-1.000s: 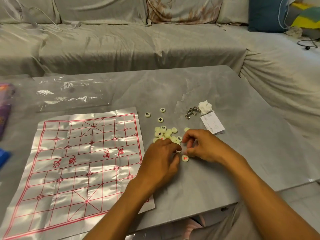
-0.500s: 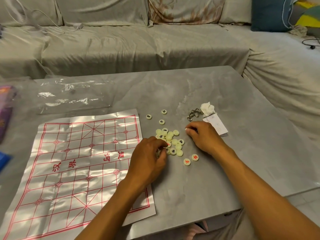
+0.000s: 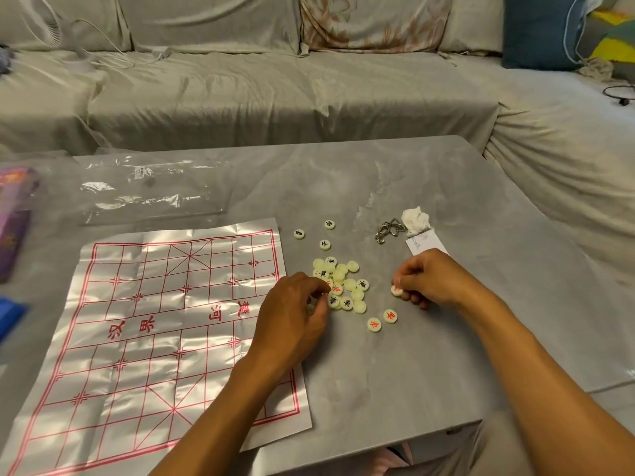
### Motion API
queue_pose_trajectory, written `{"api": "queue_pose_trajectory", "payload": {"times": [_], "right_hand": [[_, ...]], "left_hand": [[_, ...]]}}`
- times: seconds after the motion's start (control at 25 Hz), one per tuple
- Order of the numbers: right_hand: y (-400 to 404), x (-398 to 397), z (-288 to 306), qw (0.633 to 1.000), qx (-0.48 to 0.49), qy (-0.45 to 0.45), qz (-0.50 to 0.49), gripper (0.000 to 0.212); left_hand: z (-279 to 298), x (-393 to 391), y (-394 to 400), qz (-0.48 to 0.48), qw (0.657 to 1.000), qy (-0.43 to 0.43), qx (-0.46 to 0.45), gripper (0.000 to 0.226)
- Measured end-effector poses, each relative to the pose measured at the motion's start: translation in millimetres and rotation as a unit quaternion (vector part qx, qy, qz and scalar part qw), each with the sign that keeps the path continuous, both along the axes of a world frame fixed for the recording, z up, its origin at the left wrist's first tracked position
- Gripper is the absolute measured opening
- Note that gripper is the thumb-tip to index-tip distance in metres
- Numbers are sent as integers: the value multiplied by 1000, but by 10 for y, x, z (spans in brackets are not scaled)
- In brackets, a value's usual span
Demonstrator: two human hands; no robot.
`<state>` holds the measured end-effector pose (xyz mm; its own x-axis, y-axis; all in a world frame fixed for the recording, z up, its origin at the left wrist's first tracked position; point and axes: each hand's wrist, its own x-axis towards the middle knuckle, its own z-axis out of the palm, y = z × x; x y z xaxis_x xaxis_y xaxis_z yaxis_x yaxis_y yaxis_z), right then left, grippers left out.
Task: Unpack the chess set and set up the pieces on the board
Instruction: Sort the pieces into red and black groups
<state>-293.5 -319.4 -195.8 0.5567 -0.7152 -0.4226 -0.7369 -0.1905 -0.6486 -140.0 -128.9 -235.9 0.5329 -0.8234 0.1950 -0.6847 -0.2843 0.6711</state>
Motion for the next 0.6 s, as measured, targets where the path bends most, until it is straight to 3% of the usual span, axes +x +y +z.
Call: {"api": "queue_pose_trajectory", "payload": {"times": [0.12,0.24,0.36,0.48,0.6], "right_hand": [[41,-13,36,992,-111,40,33,10],[169,179,37,977,-196,-63,48,7],[282,558,-9,948,-253,-123,152,16],[212,764,-56,912,-327,-69,239,27],[118,753,-64,919,-310,-38,242,34]], "left_hand": [[22,45,-66,26,1000,-6,-6,22],[68,180,-196,46,998,-32,-5,23],[129,387,-394,-18,996,-81,23,28],[125,538,-469,-125,979,-144,67,29],[50,646,-425,-130,981,-143,32,24]]}}
